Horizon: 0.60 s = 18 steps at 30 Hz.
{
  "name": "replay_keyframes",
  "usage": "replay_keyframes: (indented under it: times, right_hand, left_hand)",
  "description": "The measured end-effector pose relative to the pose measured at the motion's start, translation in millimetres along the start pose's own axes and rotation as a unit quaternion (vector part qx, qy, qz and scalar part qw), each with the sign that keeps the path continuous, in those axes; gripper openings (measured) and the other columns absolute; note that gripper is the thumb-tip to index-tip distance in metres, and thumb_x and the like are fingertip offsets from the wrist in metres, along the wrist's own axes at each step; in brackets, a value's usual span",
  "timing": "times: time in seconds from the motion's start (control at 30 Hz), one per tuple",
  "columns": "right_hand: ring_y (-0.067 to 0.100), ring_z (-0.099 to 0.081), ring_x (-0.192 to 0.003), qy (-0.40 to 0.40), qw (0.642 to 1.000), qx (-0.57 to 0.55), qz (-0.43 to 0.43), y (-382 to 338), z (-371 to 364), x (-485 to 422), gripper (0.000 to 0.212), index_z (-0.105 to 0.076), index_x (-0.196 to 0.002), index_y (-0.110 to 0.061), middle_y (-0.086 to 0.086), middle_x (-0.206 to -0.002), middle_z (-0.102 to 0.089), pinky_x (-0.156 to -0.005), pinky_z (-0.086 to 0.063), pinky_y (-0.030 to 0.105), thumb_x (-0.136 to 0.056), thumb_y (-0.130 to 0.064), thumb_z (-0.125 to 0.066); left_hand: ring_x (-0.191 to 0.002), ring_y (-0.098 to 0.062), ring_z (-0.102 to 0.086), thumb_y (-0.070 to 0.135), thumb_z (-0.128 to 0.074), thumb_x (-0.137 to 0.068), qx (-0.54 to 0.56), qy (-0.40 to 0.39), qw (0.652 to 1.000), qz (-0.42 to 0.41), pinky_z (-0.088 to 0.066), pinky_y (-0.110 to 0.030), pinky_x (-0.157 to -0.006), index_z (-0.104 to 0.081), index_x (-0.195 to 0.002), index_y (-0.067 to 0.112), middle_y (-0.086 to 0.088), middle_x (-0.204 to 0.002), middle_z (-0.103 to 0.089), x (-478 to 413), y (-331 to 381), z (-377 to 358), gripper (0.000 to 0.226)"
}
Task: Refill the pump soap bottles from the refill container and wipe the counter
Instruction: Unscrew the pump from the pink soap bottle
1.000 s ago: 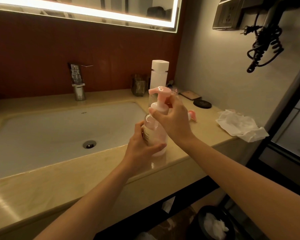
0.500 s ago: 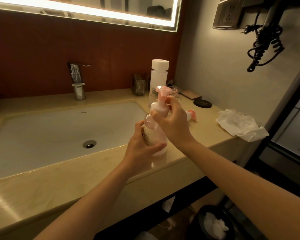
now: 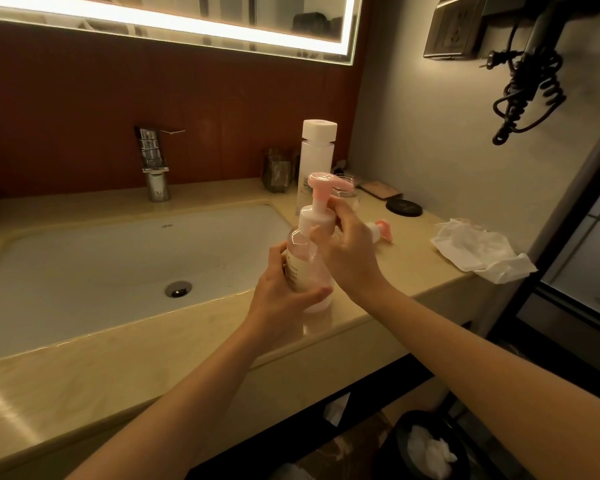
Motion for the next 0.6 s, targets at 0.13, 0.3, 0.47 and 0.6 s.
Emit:
replay_keyframes:
  times: [0.13, 0.3, 0.47, 0.6]
  right_hand:
    - [0.007, -0.049, -0.099, 0.013, 1.000, 0.010, -0.001, 2.4, -1.6, -1.0, 0.052, -0.044, -0.130, -0.015, -0.002, -0.118, -0.051, -0.075, -0.044, 0.011, -0.085, -0.034, -0.062]
    - [0.008, -0.050, -0.095, 0.074, 0.995, 0.058, 0.016, 4.5, 1.3, -2.6, 0.056, -0.049, -0.115, -0.011, 0.004, -0.114, -0.055, -0.069, -0.038, 0.003, -0.074, -0.040, -0.072]
    - [0.013, -0.056, -0.097, 0.026, 1.000, 0.001, -0.002, 3.7, -1.2, 1.3, 0.036, -0.051, -0.122, -0.014, -0.004, -0.109, -0.057, -0.085, -0.053, 0.035, -0.088, -0.025, -0.059]
    - [0.008, -0.048, -0.102, 0.045, 0.998, 0.034, -0.003, 2.4, 0.3, -0.6, 0.057, -0.044, -0.128, -0.014, 0.003, -0.126, -0.050, -0.084, -0.049, 0.027, -0.081, -0.040, -0.065]
  left_hand:
    - [-0.095, -0.003, -0.056, 0.022, -0.080, -0.067, 0.001, -0.003, 1.000, 0.000, -0.050, -0.016, -0.069, -0.031, -0.121, 0.033, 0.018, -0.103, -0.053, 0.3, -0.3, -0.2, 0.074]
    - [-0.093, 0.000, -0.055, 0.021, -0.080, -0.068, 0.008, -0.005, 1.000, 0.004, -0.048, -0.008, -0.063, -0.031, -0.120, 0.035, 0.020, -0.102, -0.052, 0.1, 0.2, -0.9, 0.073]
    - [-0.094, -0.001, -0.055, 0.024, -0.080, -0.067, -0.004, -0.001, 1.000, -0.003, -0.049, -0.012, -0.065, -0.030, -0.121, 0.035, 0.020, -0.103, -0.051, -0.8, -0.8, -0.9, 0.075]
    - [-0.092, 0.002, -0.055, 0.023, -0.080, -0.067, 0.001, -0.004, 1.000, 0.000, -0.047, -0.008, -0.064, -0.030, -0.120, 0.036, 0.022, -0.102, -0.051, -0.3, -0.5, -0.7, 0.074]
Point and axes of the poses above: each hand's wrist, its own x-axis away from the middle knuckle, its own z-axis out of the back of the hand, y = z × x, the point moved 5 cm from there along -x, towards the middle knuckle
